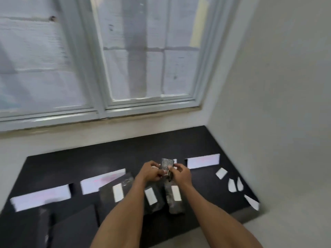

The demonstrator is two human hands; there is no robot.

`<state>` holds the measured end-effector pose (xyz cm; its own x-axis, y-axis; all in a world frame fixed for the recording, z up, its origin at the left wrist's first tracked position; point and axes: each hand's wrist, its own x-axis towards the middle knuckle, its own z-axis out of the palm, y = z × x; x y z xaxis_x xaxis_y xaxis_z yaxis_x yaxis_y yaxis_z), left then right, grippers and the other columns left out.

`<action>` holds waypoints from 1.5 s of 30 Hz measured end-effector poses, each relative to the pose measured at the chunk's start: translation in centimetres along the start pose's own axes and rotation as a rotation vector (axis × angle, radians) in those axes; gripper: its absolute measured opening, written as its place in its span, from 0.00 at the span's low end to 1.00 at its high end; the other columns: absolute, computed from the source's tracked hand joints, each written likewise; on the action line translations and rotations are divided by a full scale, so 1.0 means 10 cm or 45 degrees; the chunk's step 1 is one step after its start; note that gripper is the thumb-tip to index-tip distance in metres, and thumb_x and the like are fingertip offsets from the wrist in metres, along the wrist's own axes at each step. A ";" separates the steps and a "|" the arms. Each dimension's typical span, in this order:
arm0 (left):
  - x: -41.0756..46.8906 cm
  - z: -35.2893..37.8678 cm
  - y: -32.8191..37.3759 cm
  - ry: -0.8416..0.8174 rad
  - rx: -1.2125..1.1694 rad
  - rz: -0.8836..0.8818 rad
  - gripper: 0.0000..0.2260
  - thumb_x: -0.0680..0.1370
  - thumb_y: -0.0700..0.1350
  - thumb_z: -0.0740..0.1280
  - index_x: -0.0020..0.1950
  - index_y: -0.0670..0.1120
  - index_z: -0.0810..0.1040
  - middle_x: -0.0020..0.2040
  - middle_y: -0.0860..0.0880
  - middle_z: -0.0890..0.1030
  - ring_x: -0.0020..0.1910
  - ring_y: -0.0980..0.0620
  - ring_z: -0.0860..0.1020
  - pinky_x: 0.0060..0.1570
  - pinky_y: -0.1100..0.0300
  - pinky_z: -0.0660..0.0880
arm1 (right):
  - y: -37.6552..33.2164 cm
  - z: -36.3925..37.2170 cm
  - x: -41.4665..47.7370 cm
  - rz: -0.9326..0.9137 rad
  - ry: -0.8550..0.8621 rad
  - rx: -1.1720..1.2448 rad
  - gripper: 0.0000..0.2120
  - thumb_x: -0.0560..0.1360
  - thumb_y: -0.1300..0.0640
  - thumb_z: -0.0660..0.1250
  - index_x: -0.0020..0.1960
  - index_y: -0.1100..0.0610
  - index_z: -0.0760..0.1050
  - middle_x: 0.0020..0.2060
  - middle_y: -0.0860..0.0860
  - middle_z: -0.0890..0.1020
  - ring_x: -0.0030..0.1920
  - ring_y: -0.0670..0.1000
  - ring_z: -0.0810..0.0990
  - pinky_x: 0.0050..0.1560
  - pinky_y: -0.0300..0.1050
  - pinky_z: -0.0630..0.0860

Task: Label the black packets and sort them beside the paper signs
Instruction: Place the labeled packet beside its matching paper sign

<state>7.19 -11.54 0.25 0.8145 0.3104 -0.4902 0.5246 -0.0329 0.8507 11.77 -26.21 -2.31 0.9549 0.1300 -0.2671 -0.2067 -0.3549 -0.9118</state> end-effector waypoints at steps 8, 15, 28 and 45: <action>0.33 1.72 0.33 -0.229 -0.107 -0.112 0.23 0.69 0.33 0.76 0.61 0.37 0.73 0.54 0.37 0.79 0.51 0.41 0.80 0.48 0.49 0.80 | 0.76 -1.59 0.39 0.358 0.333 0.173 0.09 0.75 0.56 0.71 0.48 0.62 0.81 0.42 0.60 0.85 0.41 0.56 0.83 0.48 0.56 0.82; 0.59 2.71 0.38 -0.342 -0.086 -0.272 0.24 0.70 0.29 0.73 0.65 0.35 0.72 0.58 0.34 0.78 0.50 0.40 0.79 0.43 0.53 0.79 | 1.52 -2.67 0.50 0.752 0.613 0.121 0.09 0.76 0.58 0.65 0.47 0.64 0.79 0.43 0.62 0.82 0.43 0.59 0.80 0.52 0.52 0.76; 0.93 3.17 0.34 -0.370 0.028 -0.421 0.23 0.70 0.29 0.71 0.63 0.40 0.73 0.43 0.41 0.79 0.37 0.47 0.79 0.29 0.60 0.76 | 1.78 -2.95 0.71 0.708 0.574 -0.666 0.22 0.72 0.68 0.65 0.63 0.62 0.65 0.59 0.61 0.75 0.62 0.61 0.73 0.56 0.53 0.76; 0.66 2.78 0.44 -0.192 -0.212 -0.296 0.19 0.70 0.26 0.70 0.59 0.35 0.74 0.42 0.42 0.80 0.39 0.46 0.79 0.36 0.54 0.78 | 0.98 -2.65 0.69 0.348 0.738 -0.131 0.18 0.71 0.51 0.70 0.59 0.52 0.74 0.42 0.48 0.84 0.49 0.55 0.82 0.48 0.45 0.73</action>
<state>21.75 -36.09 -4.46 0.7119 0.1465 -0.6869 0.6631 0.1821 0.7261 22.03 -53.38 -4.86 0.8369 -0.4884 -0.2470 -0.4645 -0.3952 -0.7925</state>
